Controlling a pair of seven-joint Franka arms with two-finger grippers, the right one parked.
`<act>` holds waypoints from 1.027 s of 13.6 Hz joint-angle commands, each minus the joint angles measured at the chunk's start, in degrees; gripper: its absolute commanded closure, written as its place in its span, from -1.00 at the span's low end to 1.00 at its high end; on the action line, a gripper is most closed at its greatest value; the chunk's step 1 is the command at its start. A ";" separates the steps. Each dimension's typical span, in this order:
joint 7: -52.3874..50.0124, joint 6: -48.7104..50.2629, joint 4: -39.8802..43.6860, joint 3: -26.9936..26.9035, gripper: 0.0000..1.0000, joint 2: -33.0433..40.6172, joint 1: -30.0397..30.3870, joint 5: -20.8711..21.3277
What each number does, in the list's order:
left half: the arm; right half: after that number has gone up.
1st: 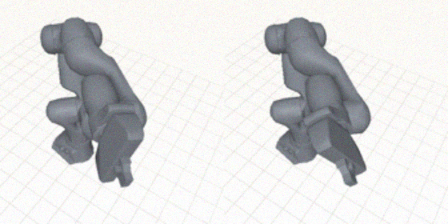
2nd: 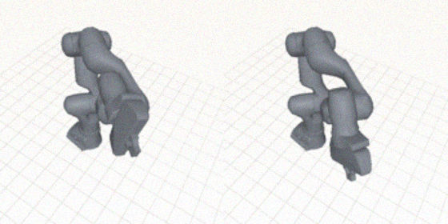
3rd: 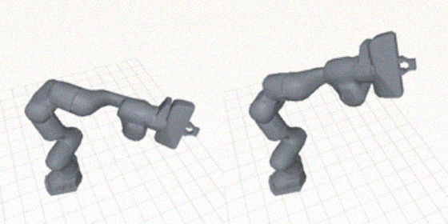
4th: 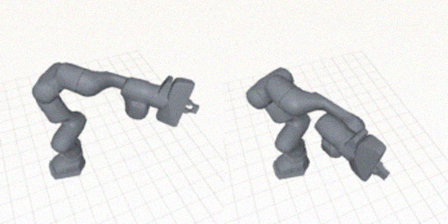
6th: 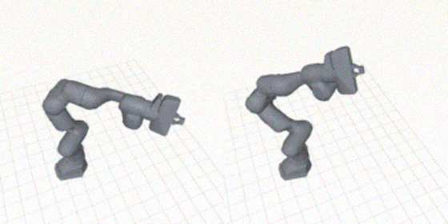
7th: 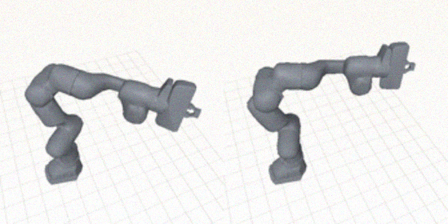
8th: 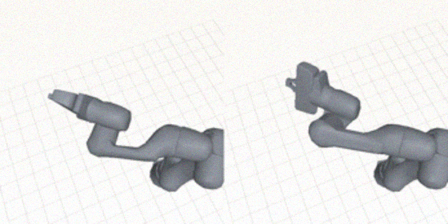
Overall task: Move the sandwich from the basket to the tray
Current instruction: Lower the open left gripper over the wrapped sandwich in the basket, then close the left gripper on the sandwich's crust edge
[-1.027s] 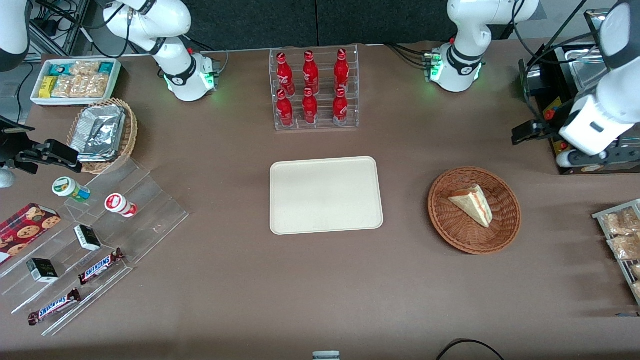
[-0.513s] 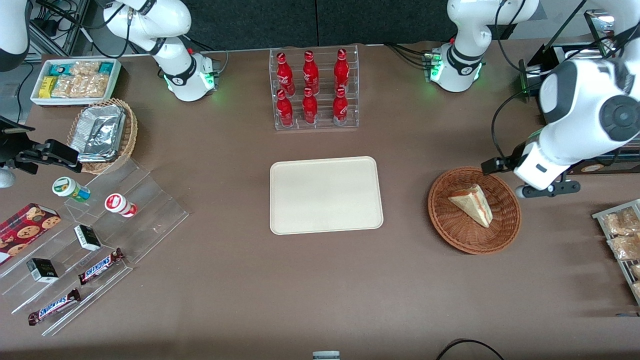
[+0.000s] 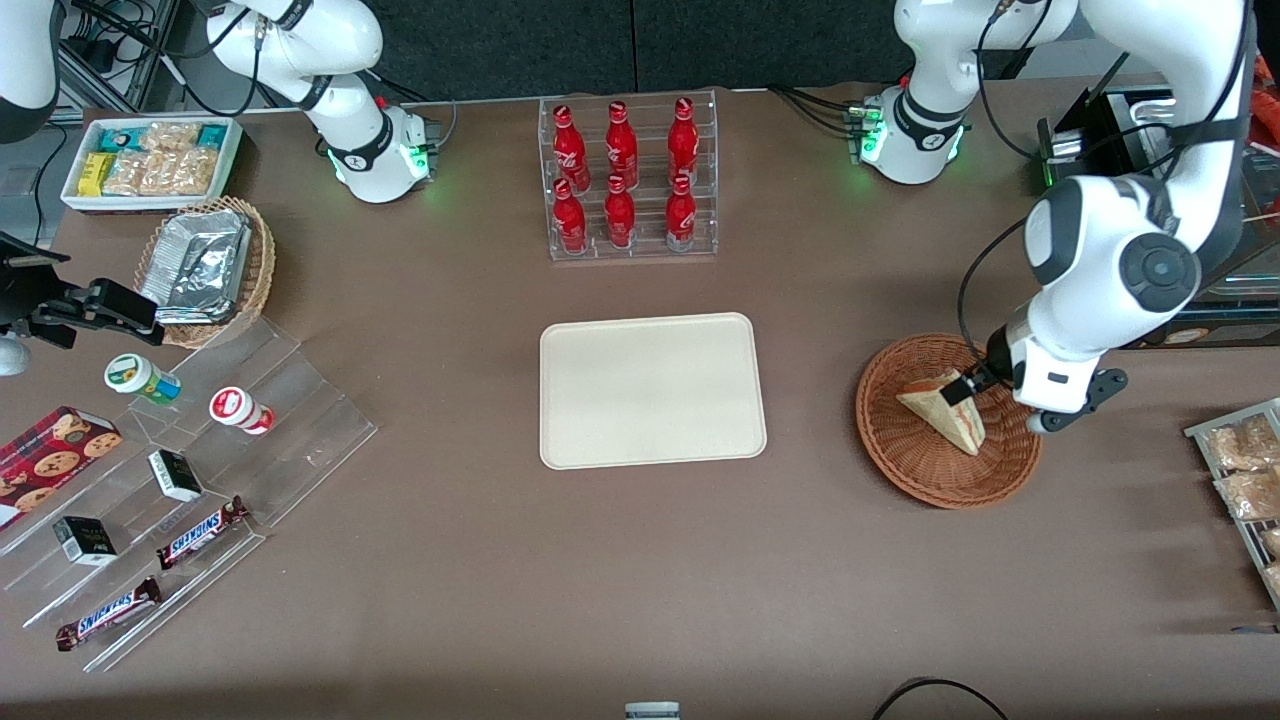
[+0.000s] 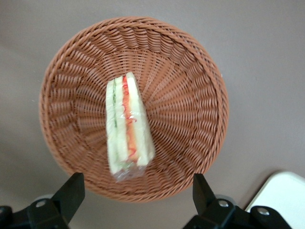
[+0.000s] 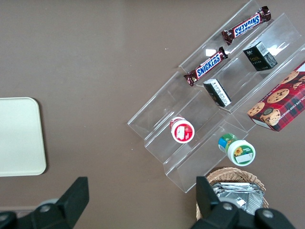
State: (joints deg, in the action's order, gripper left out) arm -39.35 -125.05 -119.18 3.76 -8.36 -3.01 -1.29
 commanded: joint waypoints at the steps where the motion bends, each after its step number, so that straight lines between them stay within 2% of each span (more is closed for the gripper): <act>1: -5.99 -1.42 -0.44 0.11 -1.00 -1.04 -0.25 3.38; 4: -7.76 -1.60 -1.40 0.11 -1.00 -2.44 -0.16 5.07; 14: -9.08 -11.79 -6.94 0.02 -1.00 -6.93 1.25 4.11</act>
State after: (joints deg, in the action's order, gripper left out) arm -47.15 -134.97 -125.37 3.63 -14.75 -2.23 2.68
